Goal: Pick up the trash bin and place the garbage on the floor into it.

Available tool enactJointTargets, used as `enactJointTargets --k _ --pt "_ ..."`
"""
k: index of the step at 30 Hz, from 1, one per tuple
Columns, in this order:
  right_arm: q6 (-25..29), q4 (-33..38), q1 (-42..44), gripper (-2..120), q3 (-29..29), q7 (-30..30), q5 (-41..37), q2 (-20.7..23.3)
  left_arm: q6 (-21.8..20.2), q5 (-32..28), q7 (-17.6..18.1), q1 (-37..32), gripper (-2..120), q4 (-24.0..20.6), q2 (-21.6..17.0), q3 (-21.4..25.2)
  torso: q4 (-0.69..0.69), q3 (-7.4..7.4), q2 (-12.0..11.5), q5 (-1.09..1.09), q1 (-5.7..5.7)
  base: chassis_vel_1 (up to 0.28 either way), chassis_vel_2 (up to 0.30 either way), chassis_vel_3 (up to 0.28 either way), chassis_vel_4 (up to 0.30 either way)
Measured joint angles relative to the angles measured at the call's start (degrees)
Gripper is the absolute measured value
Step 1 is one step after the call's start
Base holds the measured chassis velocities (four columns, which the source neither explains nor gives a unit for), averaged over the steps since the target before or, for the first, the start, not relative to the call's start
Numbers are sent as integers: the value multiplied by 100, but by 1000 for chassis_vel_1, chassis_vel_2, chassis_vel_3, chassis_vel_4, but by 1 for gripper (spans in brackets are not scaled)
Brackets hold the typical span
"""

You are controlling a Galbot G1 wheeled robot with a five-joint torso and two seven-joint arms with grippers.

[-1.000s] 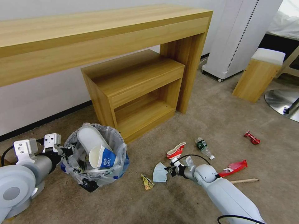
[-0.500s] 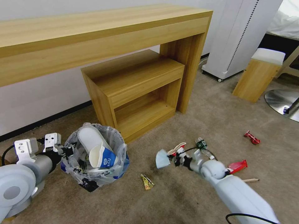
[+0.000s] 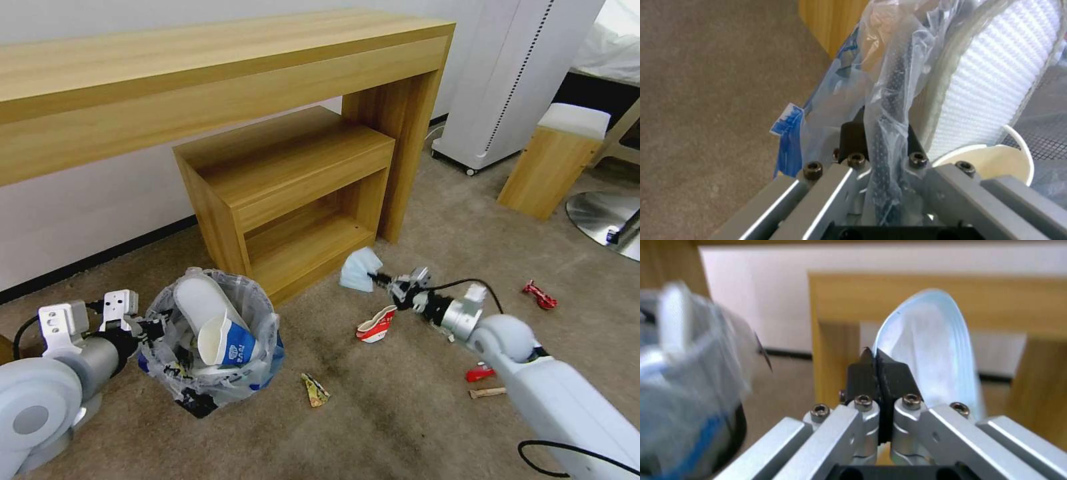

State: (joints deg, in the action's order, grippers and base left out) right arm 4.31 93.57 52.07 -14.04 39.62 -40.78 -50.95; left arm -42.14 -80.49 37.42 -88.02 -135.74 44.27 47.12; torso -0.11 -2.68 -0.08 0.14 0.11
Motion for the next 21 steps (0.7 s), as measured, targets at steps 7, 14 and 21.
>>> enactJointTargets --k 7,14,21 --pt "162 428 -85 0 -378 694 -474 77 0 -308 -61 -46 1 -104 -8 -15 0 0 0 0 0 0 0 0 0" --pt "156 913 -262 0 -579 992 -1116 190 0 -575 -31 -127 1 -281 11 -110 1 0 0 -1 0 0 0 0 0" --pt "147 1102 -412 0 -577 1051 -1408 215 0 -721 43 -225 1 -497 39 -296 0 0 0 0 0 0 0 0 0"
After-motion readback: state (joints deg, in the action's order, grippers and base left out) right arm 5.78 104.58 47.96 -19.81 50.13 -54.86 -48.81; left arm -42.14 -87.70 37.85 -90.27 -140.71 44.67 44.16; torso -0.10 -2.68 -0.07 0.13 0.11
